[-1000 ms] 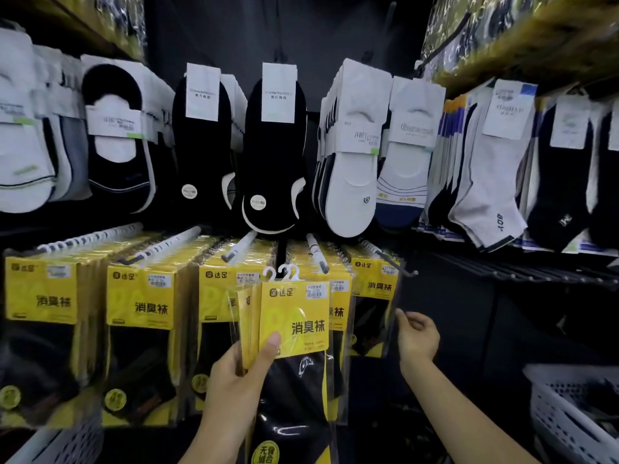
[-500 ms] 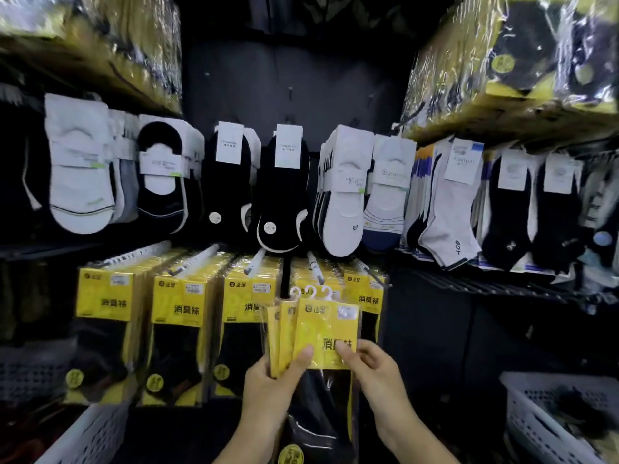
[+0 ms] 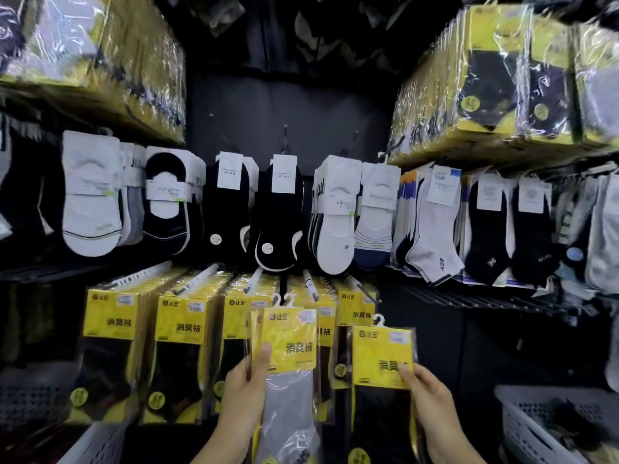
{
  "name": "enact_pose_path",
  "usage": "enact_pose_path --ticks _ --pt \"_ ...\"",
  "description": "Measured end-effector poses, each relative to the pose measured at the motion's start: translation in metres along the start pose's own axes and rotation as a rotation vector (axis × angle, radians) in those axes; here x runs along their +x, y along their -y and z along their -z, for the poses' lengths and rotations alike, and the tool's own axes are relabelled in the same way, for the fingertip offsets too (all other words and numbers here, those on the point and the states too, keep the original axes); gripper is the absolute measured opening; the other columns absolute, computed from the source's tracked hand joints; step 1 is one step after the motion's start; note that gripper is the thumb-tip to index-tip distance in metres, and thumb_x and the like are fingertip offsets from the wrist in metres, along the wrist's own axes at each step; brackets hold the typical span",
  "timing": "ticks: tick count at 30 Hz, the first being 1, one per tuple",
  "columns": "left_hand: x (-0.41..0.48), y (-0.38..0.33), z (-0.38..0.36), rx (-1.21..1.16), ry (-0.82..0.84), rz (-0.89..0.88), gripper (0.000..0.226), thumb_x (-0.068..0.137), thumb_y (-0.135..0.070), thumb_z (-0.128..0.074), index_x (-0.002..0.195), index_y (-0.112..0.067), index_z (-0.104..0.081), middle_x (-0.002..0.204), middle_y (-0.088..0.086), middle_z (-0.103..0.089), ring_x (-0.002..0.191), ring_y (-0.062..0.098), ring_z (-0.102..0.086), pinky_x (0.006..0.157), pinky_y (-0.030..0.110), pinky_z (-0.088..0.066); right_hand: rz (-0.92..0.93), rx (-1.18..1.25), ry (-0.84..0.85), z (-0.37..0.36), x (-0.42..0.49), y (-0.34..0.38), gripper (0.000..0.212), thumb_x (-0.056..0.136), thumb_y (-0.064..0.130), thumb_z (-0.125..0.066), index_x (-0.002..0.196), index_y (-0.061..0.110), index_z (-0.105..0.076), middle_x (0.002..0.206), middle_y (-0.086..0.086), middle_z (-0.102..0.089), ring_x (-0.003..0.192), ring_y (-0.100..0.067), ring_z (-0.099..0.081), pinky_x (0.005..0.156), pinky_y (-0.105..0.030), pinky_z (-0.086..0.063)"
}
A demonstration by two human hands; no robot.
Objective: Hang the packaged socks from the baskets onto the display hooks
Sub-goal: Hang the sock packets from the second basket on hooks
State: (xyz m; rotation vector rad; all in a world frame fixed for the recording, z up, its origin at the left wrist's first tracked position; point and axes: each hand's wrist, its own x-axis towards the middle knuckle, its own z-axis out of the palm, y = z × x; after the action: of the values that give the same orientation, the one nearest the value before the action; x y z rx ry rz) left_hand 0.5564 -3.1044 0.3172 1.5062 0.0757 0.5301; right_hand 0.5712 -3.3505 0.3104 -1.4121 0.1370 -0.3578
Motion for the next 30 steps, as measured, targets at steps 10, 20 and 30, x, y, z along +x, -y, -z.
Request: enact_pose_path --ticks 10,20,30 --pt "0.015 0.01 -0.011 -0.043 0.002 0.028 0.043 0.084 -0.057 -0.044 0.085 -0.019 -0.064 0.076 0.002 -0.054 0.068 0.012 -0.051 0.062 0.022 -0.038 0.048 -0.077 -0.009 -0.001 0.063 0.008 0.013 0.093 0.016 -0.058 0.091 0.011 -0.07 0.096 -0.01 -0.073 0.098 -0.027 -0.066 0.1 -0.047 -0.046" --pt "0.025 0.022 -0.019 -0.041 -0.015 0.013 0.054 0.079 -0.061 -0.045 0.072 -0.009 -0.055 0.054 -0.005 -0.033 0.051 0.006 -0.036 0.055 0.022 -0.031 -0.067 -0.057 -0.067 -0.028 0.123 -0.028 0.018 0.083 0.025 -0.072 0.093 0.009 -0.071 0.098 -0.011 -0.072 0.099 -0.028 -0.066 0.097 -0.046 -0.049" --pt "0.022 0.043 -0.027 -0.133 0.02 0.155 0.034 0.075 -0.051 -0.063 0.092 -0.023 -0.072 0.081 -0.002 -0.075 0.081 0.015 -0.07 0.078 0.036 -0.054 -0.059 -0.057 -0.302 -0.041 0.117 -0.06 0.02 0.083 0.014 -0.072 0.1 0.008 -0.062 0.111 -0.012 -0.065 0.105 -0.027 -0.061 0.093 -0.036 -0.049"
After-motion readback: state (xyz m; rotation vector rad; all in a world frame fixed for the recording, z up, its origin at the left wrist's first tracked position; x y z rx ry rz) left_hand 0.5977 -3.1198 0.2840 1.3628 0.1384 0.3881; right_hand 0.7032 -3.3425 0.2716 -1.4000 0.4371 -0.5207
